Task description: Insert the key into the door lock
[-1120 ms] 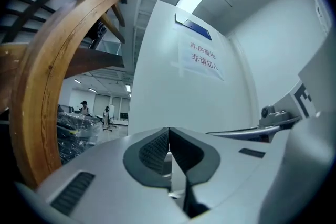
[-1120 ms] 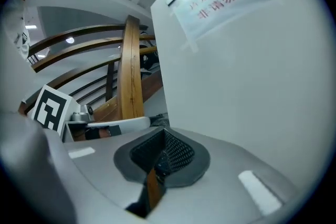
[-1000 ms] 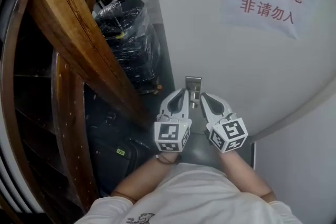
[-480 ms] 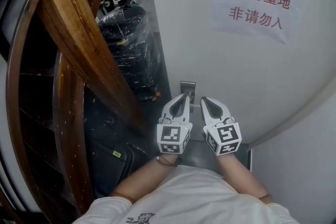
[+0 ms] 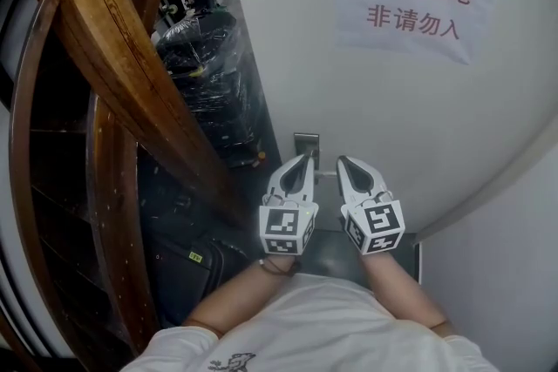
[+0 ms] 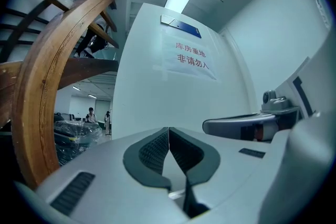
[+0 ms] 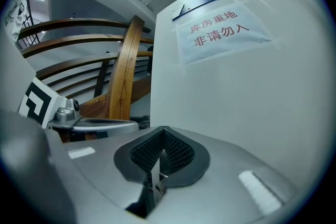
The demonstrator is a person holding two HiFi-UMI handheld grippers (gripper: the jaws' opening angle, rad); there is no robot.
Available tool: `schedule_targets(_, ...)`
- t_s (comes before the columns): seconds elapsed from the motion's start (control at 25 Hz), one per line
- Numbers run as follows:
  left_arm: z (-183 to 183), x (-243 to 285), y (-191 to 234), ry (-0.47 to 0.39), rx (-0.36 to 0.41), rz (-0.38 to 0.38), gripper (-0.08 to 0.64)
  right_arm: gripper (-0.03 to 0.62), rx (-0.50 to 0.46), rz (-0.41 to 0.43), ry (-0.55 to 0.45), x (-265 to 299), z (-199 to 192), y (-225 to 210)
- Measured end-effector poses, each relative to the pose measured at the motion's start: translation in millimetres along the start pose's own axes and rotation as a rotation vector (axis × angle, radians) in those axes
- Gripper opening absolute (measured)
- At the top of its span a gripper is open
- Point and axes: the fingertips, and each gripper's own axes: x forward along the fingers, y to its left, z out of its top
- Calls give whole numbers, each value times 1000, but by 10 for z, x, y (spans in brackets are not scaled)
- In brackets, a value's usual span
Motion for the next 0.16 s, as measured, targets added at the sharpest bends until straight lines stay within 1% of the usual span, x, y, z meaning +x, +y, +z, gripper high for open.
schedule_targets(0.16, -11, -12, -42, 4, 5, -1, 6, 2, 5, -9, -5, -44, 11, -71)
